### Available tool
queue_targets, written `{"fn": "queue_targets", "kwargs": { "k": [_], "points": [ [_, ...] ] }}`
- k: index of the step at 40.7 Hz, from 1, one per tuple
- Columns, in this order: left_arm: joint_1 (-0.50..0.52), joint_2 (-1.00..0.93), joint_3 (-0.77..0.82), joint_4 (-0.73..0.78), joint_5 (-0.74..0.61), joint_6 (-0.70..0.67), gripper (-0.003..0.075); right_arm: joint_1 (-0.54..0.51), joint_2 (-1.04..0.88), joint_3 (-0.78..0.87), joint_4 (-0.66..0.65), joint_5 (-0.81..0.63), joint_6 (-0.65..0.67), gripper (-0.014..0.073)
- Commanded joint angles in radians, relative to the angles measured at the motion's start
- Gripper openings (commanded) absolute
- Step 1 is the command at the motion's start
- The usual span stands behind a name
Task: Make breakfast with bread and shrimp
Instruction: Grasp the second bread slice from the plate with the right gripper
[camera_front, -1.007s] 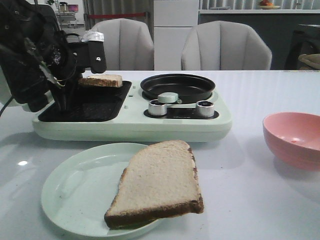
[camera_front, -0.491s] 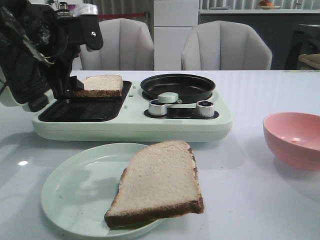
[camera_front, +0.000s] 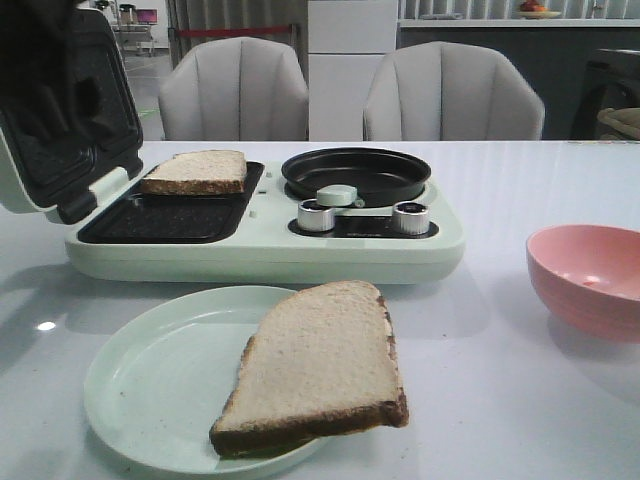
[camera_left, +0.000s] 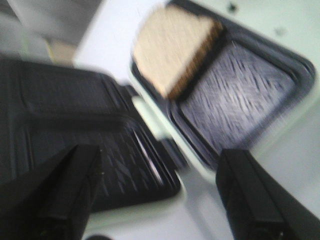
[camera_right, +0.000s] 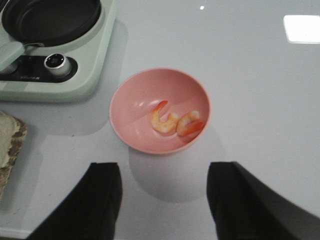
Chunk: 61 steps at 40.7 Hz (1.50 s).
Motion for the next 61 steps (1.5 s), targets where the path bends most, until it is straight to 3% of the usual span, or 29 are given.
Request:
{"fn": "queue_targets", "kwargs": {
  "k": [1,8,14,18,30,40,49,61],
  "points": [
    [-0.030,-0.118,-0.022,-0.278,0.109,0.177,0.0531,0.001,0.008,-0.028,0.049,-0.001,-0.001,0.0492],
    [-0.031,-0.288,-0.022,-0.626,0.211,0.340,0.0531,0.001,0.008,-0.029,0.154,0.075,-0.022,0.0482],
    [-0.031,-0.444,-0.001,-0.926,0.207,0.493,0.0531,0.001,0.022,-0.029,0.327,0.091,-0.051,0.0451],
    [-0.031,-0.532,0.034,-1.056,0.206,0.519,0.0531,0.001,0.063,-0.029,0.424,0.101,-0.119,0.0441],
    [-0.031,-0.680,0.082,-1.123,0.210,0.519,0.0531,0.041,0.298,-0.029,0.772,0.115,-0.410,0.0441],
    [-0.031,-0.679,0.082,-1.130,0.210,0.519,0.0531,0.239,0.535,-0.029,1.021,-0.005,-0.604,0.0441],
    [-0.031,-0.679,0.082,-1.130,0.210,0.519,0.0531,0.353,0.763,-0.052,1.113,-0.133,-0.646,0.0441],
    [-0.031,-0.679,0.082,-1.130,0.210,0.519,0.0531,0.364,1.009,-0.160,1.118,-0.138,-0.647,0.0441]
  ]
}}
